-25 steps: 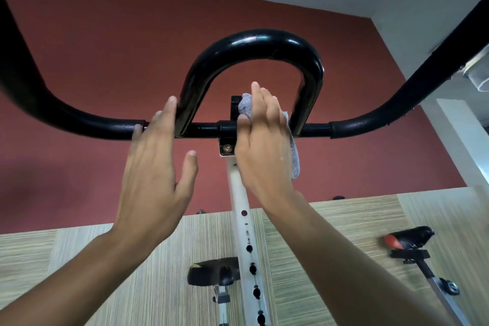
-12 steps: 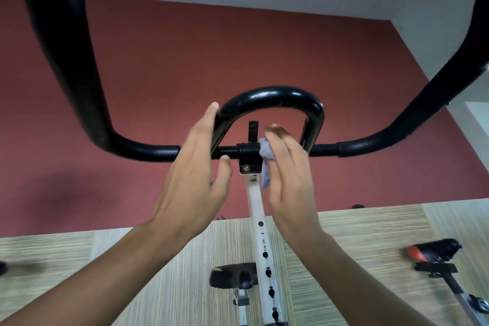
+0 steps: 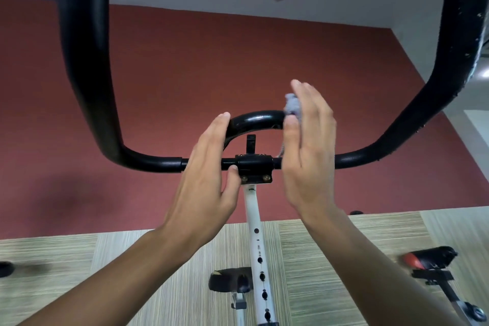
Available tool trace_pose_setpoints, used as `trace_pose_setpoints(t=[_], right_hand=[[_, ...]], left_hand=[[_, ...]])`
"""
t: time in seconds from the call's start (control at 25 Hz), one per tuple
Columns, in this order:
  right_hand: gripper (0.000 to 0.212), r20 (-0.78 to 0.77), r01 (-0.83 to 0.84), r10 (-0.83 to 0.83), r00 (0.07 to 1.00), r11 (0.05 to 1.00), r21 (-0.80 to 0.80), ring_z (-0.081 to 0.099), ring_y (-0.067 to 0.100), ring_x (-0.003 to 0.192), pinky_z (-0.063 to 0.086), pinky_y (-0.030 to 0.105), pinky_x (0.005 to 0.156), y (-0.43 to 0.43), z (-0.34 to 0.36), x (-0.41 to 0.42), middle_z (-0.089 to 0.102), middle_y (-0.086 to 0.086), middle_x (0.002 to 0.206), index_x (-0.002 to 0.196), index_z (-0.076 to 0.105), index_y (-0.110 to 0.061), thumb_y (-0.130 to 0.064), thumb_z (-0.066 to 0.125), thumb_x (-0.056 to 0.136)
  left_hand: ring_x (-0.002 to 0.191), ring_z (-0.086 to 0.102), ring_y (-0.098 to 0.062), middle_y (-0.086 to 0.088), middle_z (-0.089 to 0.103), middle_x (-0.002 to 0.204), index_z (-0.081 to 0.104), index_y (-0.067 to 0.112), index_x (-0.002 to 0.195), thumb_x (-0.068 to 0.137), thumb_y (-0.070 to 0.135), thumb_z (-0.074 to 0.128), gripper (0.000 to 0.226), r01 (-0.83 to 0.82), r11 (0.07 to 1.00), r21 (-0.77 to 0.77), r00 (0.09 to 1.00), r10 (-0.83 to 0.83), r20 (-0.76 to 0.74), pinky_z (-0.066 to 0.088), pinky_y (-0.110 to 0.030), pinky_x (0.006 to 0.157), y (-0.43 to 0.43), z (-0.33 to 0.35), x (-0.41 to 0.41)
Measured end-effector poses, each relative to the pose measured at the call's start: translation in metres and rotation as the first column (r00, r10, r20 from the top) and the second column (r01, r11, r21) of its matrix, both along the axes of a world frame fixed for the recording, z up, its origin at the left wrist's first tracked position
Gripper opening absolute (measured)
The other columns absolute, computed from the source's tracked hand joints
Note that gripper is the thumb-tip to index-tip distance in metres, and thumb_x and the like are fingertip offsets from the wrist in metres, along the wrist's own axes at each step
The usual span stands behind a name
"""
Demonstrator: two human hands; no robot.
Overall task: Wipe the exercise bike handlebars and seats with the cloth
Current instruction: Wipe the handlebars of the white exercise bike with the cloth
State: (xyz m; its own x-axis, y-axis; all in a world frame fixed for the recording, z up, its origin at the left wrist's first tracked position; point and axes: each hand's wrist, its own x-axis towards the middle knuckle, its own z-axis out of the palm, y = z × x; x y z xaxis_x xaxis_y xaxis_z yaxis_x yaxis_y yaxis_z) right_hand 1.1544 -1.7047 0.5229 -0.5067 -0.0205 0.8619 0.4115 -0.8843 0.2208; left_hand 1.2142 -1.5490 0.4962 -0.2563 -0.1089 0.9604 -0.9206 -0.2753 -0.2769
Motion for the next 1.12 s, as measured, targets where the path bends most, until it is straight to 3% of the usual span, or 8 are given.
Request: trace_pose_setpoints(t=[0.08,0.24,0.36,0.6,0.76,0.92,1.04,1.12], right_hand=[[0.040,-0.097,-0.191,0.197,0.976,0.980,0.061,0.045,0.010,0.135,0.038,0.041,0.113,-0.003,-0.003,-0.004,0.044,-0.011,0.147,0.149,0.044,-0.025,-0.027,0.031,0.110],[0.039,-0.130,-0.039,0.031,0.991,0.998,-0.058,0.039,0.012,0.136,0.030,0.021,0.112,0.005,-0.009,-0.012,0.044,-0.011,0.145,0.143,0.051,-0.027,-0.025,0.035,0.108],[0.037,-0.180,-0.155,0.161,0.970,0.987,0.048,0.044,0.010,0.133,0.037,0.033,0.111,0.007,-0.002,-0.022,0.050,-0.014,0.138,0.137,0.056,-0.030,-0.029,0.034,0.107],[0.035,-0.354,-0.092,0.135,0.925,0.986,0.136,0.053,0.009,0.119,0.045,0.031,0.098,0.031,0.010,-0.048,0.058,-0.015,0.127,0.132,0.060,-0.033,-0.035,0.038,0.104],[0.033,-0.638,0.021,0.141,0.757,0.971,0.239,0.054,0.010,0.117,0.046,0.037,0.101,0.036,0.033,-0.075,0.058,-0.013,0.126,0.137,0.055,-0.029,-0.032,0.042,0.107],[0.038,-0.791,0.152,0.171,0.587,0.937,0.315,0.052,0.011,0.118,0.043,0.036,0.102,0.045,0.049,-0.088,0.058,-0.011,0.130,0.137,0.051,-0.027,-0.041,0.036,0.105],[0.041,-0.851,0.208,0.261,0.456,0.899,0.387,0.050,0.009,0.117,0.039,0.034,0.105,0.050,0.061,-0.094,0.060,-0.012,0.130,0.134,0.060,-0.026,-0.042,0.040,0.101],[0.041,-0.862,0.196,0.370,0.347,0.870,0.452,0.048,0.008,0.120,0.039,0.036,0.108,0.046,0.076,-0.098,0.061,-0.009,0.131,0.134,0.063,-0.024,-0.036,0.048,0.098]], left_hand=[[0.150,0.016,0.001,0.010,0.022,0.164,0.016,0.019,0.160,0.095,0.002,0.053,0.076,-0.004,1.000,0.018,1.000,0.004,-0.013,0.014,-0.013,0.119,0.001,0.001,-0.003],[0.150,0.018,-0.001,0.011,0.024,0.162,0.019,0.021,0.159,0.096,0.006,0.054,0.074,-0.006,0.999,0.050,1.000,0.006,-0.004,0.018,-0.019,0.121,0.001,0.009,-0.012],[0.149,0.020,0.000,0.011,0.029,0.160,0.023,0.023,0.158,0.096,0.008,0.054,0.071,0.004,0.999,0.047,0.999,-0.002,-0.043,0.019,-0.020,0.120,0.000,0.012,-0.022],[0.151,0.018,-0.005,0.008,0.030,0.161,0.031,0.018,0.156,0.097,0.013,0.050,0.062,0.070,0.995,0.065,0.991,-0.062,-0.119,0.019,-0.037,0.124,-0.004,0.013,-0.027],[0.148,0.033,-0.014,0.004,0.047,0.152,0.050,0.013,0.145,0.100,0.023,0.035,0.048,0.155,0.983,0.095,0.967,-0.132,-0.218,0.021,-0.056,0.121,-0.010,0.029,-0.045],[0.140,0.044,-0.022,0.002,0.059,0.138,0.062,0.015,0.131,0.100,0.024,0.035,0.042,0.095,0.989,0.114,0.904,-0.038,-0.426,0.021,-0.058,0.119,-0.015,0.045,-0.078],[0.137,0.045,-0.025,-0.007,0.064,0.131,0.065,0.010,0.124,0.101,0.022,0.035,0.040,-0.045,0.983,0.179,0.838,0.135,-0.529,0.024,-0.049,0.120,-0.011,0.052,-0.099],[0.139,0.042,-0.025,-0.009,0.065,0.130,0.067,0.008,0.120,0.102,0.023,0.033,0.041,-0.078,0.973,0.215,0.707,0.206,-0.676,0.020,-0.038,0.120,-0.013,0.067,-0.116]])
